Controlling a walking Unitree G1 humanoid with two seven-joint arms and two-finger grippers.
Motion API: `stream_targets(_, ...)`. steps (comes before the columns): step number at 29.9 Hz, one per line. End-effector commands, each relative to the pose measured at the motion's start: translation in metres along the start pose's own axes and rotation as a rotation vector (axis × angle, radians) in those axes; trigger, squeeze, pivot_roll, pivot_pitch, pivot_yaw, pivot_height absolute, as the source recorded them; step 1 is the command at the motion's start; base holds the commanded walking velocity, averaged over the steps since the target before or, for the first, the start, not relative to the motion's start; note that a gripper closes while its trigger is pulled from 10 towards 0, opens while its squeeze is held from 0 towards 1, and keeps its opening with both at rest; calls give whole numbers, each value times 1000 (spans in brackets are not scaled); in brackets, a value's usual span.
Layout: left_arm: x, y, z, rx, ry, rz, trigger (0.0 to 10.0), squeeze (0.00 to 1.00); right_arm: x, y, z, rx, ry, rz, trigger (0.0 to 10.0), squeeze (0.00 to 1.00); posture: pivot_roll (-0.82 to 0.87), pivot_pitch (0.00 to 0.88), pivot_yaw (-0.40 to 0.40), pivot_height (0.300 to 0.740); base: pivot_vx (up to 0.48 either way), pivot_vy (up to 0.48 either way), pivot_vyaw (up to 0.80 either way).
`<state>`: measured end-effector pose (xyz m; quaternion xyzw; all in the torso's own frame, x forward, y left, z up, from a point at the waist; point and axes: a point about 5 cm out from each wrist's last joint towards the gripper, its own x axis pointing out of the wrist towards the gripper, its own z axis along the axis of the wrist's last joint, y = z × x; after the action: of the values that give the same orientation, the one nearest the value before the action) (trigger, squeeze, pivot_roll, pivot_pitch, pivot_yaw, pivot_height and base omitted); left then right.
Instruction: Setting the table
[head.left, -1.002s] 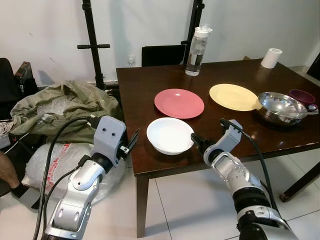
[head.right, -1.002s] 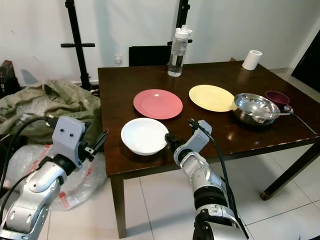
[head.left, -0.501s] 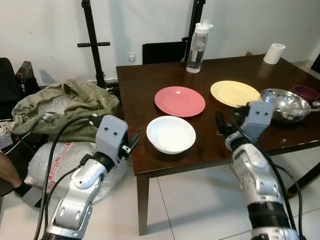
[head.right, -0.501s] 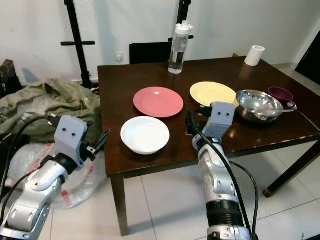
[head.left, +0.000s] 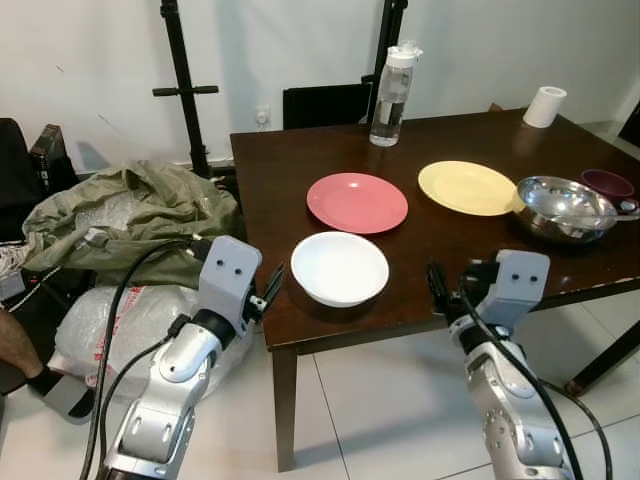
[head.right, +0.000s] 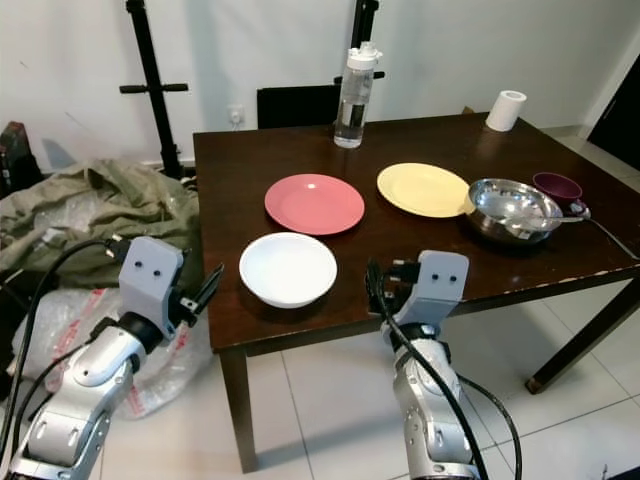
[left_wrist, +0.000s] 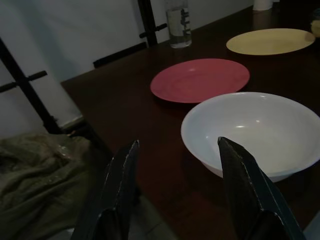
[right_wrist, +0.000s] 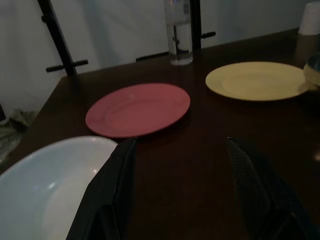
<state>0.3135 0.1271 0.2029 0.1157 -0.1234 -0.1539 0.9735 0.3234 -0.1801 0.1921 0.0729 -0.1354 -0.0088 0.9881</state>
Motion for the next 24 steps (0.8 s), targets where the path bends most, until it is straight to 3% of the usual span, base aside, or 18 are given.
stream_targets(1, 0, 1, -1, 17, 13, 5, 10000, 0, 1, -4, -2, 8, 12, -28, 10000, 0, 109, 73, 64, 740, 0, 0, 0)
stream_targets(15, 7, 9, 4, 7, -11, 68, 10000, 0, 8, -13, 13, -20, -25, -42, 10000, 0, 70, 91, 46, 740, 0, 0, 0)
stream_targets(24, 9, 8, 2, 1, 3, 56, 10000, 0, 0, -5, 7, 8, -19, -49, 10000, 0, 50, 96, 71, 740, 0, 0, 0)
